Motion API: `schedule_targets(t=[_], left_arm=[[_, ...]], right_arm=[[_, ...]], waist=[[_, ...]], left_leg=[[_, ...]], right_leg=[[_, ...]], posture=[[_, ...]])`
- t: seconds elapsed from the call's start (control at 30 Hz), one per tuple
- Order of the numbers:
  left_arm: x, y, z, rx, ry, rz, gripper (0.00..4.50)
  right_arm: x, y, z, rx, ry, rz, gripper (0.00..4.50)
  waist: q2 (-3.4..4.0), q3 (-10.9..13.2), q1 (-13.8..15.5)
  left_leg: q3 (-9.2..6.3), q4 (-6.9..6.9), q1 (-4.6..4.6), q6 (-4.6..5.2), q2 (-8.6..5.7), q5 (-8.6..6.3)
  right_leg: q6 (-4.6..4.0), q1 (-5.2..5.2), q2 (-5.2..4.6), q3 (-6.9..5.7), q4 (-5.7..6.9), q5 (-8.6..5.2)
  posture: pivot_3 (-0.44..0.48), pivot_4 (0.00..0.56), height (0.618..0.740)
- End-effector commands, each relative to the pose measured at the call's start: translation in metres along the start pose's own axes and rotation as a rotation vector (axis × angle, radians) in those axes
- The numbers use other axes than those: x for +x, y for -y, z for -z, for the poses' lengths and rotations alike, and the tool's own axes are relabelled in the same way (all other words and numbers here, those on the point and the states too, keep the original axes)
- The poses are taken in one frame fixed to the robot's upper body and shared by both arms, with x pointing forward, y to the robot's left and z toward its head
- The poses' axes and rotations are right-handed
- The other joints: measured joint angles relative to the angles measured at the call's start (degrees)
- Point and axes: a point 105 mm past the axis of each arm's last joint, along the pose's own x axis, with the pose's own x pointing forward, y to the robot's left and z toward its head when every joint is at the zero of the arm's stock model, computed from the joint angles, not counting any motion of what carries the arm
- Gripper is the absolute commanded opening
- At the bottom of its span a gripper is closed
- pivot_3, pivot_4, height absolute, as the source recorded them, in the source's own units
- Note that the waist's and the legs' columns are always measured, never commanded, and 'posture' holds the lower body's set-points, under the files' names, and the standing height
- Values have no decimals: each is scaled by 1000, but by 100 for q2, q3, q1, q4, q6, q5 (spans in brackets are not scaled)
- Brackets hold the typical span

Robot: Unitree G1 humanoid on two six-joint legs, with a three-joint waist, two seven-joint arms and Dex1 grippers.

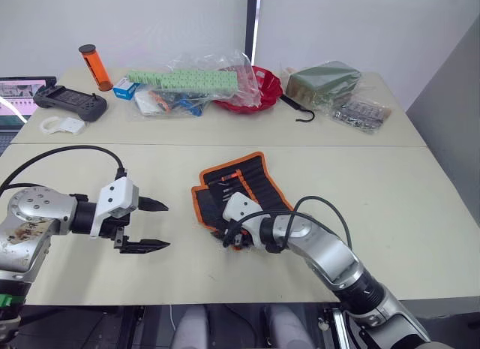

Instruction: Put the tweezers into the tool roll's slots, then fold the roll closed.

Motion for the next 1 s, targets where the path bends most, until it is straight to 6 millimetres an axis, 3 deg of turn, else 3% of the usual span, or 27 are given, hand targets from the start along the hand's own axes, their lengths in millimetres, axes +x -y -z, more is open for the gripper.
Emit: schedule_targets(t=[0.03, 0.1, 0.27, 0.57, 1.0], left_arm=[[-4, -5, -3, 51, -16, -5, 4500], [-3, -7, -3, 60, -18, -5, 4500], [5, -17, -9, 112, 9, -16, 4500], [30, -28, -17, 285, 10, 41, 4500], [90, -34, -33, 519, 42, 209, 4500]], right_arm=[[-5, 2, -16, -77, 53, 6, 541], [-7, 3, -17, -93, 58, 3, 26], [-21, 0, -15, -140, 73, -58, 26], [-63, 1, 7, -237, 18, -143, 26], [-90, -1, 13, -203, -6, -107, 26]], waist=[[0, 0, 2], [0, 0, 5], [0, 0, 17], [-1, 1, 20], [-2, 1, 39]], left_leg=[[0, 0, 0, 0, 0, 0], [0, 1, 0, 0, 0, 0], [0, 6, -1, 0, -1, 0], [-1, 16, -1, 0, -2, 0], [-3, 32, -4, 1, -10, 0]], right_leg=[[0, 0, 0, 0, 0, 0], [0, 0, 0, 0, 2, 0], [1, 1, 0, -1, 3, 0], [1, 4, 0, -1, 8, 0], [2, 7, -1, 1, 21, -1]], posture=[[0, 150, 740], [0, 150, 740], [0, 150, 740], [0, 150, 740], [0, 150, 740]])
